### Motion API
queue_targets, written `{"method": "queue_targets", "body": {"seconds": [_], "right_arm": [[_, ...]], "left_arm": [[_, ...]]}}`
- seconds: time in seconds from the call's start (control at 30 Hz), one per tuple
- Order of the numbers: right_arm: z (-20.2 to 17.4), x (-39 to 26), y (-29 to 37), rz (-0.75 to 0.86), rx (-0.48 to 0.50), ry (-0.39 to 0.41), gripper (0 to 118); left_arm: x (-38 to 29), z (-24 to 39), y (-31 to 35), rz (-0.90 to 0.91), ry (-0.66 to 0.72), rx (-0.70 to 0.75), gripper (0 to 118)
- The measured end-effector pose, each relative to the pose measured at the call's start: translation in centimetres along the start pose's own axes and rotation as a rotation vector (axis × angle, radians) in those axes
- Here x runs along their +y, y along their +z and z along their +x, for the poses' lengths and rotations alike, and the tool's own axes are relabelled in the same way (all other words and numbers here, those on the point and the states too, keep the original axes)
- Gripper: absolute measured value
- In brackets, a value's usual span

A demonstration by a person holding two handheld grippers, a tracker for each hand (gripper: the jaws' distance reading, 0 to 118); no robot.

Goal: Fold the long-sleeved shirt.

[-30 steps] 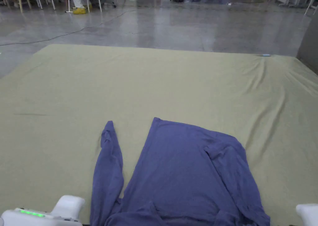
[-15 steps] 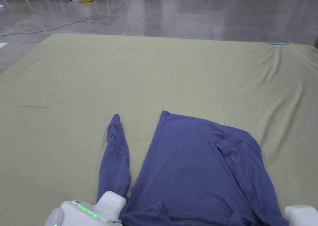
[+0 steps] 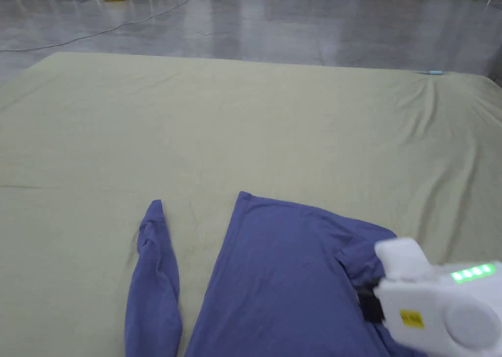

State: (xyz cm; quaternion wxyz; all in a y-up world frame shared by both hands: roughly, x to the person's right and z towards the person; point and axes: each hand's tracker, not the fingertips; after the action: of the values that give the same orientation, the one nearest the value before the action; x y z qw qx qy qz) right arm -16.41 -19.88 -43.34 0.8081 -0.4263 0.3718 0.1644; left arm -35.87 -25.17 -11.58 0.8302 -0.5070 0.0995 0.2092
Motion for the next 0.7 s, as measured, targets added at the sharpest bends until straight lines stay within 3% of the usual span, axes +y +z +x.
{"method": "queue_targets", "body": {"seconds": [0.03,0.1,0.13,0.17,0.2,0.4,0.47,0.53,0.57,0.6,0.63,0.67,0.7], "right_arm": [[-0.1,2.3,-1.5,0.009,0.014,0.001,17],[-0.6,7.9,-6.1,-0.011,0.069,0.008,100],[-1.1,10.1,-8.5,-0.046,0.072,-0.008,118],[-1.4,12.4,-10.9,-0.091,0.100,0.003,117],[-1.7,14.7,-13.2,-0.090,0.099,-0.035,117],[-6.3,19.3,-23.4,-0.304,0.014,-0.108,117],[-7.7,19.6,-25.2,-0.330,-0.028,-0.133,109],[-7.8,19.2,-25.9,-0.316,-0.004,-0.165,99],[-8.3,18.9,-25.9,-0.317,-0.028,-0.158,96],[-8.6,18.4,-25.5,-0.297,-0.095,-0.094,91],[-8.8,18.0,-24.9,-0.283,-0.090,-0.045,64],[-8.8,18.6,-25.2,-0.301,-0.094,-0.030,24],[-8.8,18.7,-24.4,-0.290,-0.080,-0.024,0]], "left_arm": [[0.1,0.1,0.7,0.016,0.004,-0.008,0],[0.2,0.6,1.6,0.037,-0.008,-0.023,0],[0.2,0.8,2.0,0.046,-0.017,-0.029,0],[0.3,0.8,2.3,0.060,-0.026,-0.033,0],[0.3,0.9,2.5,0.061,-0.032,-0.037,0],[0.3,0.8,2.4,0.057,-0.028,-0.034,0],[0.4,0.4,2.3,0.051,-0.023,-0.040,0],[0.5,0.1,2.2,0.049,-0.007,-0.038,0],[0.6,-0.1,2.2,0.052,0.003,-0.040,0],[0.7,-0.3,2.2,0.058,0.011,-0.042,0],[0.7,-0.5,2.3,0.067,0.026,-0.044,0],[0.8,-0.7,2.3,0.076,0.060,-0.044,0],[0.8,-1.0,2.4,0.081,0.082,-0.048,0]]}}
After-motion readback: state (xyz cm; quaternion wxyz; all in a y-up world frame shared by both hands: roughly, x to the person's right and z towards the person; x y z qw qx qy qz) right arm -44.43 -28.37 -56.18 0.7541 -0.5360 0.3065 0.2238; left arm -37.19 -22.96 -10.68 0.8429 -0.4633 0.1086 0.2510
